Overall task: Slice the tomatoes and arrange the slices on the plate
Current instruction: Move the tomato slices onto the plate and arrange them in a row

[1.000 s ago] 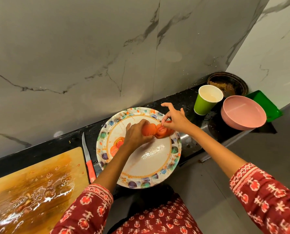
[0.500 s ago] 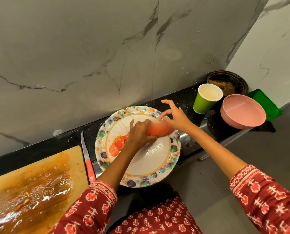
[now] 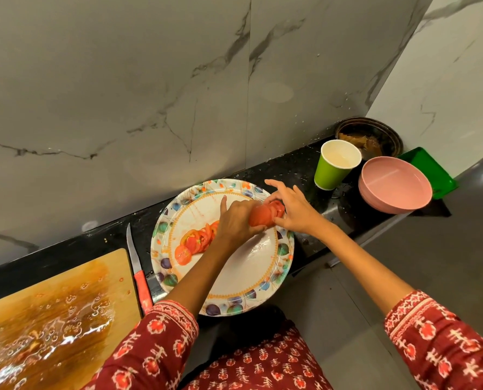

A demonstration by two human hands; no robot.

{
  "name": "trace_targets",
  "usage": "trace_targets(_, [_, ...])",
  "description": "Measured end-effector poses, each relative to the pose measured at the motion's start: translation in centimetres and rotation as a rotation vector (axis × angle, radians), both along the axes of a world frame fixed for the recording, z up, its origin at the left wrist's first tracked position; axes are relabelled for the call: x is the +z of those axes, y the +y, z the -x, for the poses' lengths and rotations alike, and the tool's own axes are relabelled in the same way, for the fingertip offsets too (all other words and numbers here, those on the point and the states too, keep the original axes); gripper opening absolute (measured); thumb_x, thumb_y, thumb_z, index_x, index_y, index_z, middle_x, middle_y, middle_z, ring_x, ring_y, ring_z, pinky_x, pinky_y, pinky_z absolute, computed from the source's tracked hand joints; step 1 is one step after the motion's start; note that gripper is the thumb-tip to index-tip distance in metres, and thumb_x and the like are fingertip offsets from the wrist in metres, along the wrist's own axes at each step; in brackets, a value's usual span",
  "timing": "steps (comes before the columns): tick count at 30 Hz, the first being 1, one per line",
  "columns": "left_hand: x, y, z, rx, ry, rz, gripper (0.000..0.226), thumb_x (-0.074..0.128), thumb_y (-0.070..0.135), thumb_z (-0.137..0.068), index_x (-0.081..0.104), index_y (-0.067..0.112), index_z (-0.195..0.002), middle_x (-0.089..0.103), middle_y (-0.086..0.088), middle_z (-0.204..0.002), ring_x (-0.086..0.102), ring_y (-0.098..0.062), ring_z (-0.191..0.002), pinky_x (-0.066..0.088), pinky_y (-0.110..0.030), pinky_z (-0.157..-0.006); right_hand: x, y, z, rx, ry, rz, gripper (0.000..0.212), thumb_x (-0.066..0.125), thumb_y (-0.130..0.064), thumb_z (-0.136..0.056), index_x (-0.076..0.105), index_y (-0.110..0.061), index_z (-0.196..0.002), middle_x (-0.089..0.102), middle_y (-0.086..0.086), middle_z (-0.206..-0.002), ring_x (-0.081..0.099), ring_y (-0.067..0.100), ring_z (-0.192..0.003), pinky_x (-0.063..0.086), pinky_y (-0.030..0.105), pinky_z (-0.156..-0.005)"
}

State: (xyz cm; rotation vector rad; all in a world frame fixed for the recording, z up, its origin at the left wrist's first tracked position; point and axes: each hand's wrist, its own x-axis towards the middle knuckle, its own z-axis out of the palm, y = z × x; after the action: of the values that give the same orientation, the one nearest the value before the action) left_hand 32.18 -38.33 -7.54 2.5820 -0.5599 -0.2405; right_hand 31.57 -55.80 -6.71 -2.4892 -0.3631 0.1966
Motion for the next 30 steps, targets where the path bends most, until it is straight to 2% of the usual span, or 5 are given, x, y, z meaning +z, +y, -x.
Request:
trace_targets(4, [0.28, -0.20, 0.01, 0.012, 0.005, 0.007, 0.055, 0.065, 0.046, -0.080, 0.049, 0.020, -0.126, 0.058, -0.002, -0.126, 0.049, -0.019, -0.120, 0.005, -0.049, -0.116, -0.59, 0.29, 0.28, 0.010, -0.038, 0.038, 0.095, 0.072, -0.020, -0.074, 0.012, -0.020, -0.147, 0.059, -0.007, -0.122, 0.037, 0.016, -0.131, -0.003, 0.050, -0.115])
trace_targets(12, [0.44, 0.03, 0.12, 0.044, 0.018, 0.000, 0.054, 0.063, 0.049, -0.080, 0.047, 0.019, -0.122, 0.058, -0.003, -0.124, 0.052, -0.020, -0.118, 0.004, -0.047, -0.117, -0.98, 0.64, 0.06, 0.020, -0.015, 0.000, 0.096, 0.072, -0.029, -0.075, 0.009, -0.021, -0.148, 0.059, -0.006, -0.125, 0.036, 0.018, -0.133, -0.006, 0.052, -0.115])
trace_targets(18, [0.47, 0.26, 0.03, 0.045, 0.030, -0.005, 0.054, 0.062, 0.049, -0.080, 0.045, 0.020, -0.122, 0.058, -0.003, -0.124, 0.053, -0.021, -0.118, 0.000, -0.047, -0.116, -0.65, 0.75, 0.20, -0.014, -0.014, -0.064, 0.094, 0.073, -0.023, -0.075, 0.013, -0.016, -0.147, 0.063, -0.005, -0.115, 0.040, 0.020, -0.131, -0.002, 0.054, -0.115])
trace_targets(30, [0.34, 0.40, 0.09, 0.035, 0.027, -0.020, 0.051, 0.062, 0.048, -0.082, 0.045, 0.022, -0.122, 0.057, -0.002, -0.126, 0.052, -0.021, -0.118, -0.001, -0.048, -0.116, -0.49, 0.31, -0.07, 0.004, 0.031, -0.036, 0.095, 0.073, -0.019, -0.074, 0.011, -0.021, -0.147, 0.060, -0.009, -0.124, 0.035, 0.018, -0.135, -0.005, 0.054, -0.115])
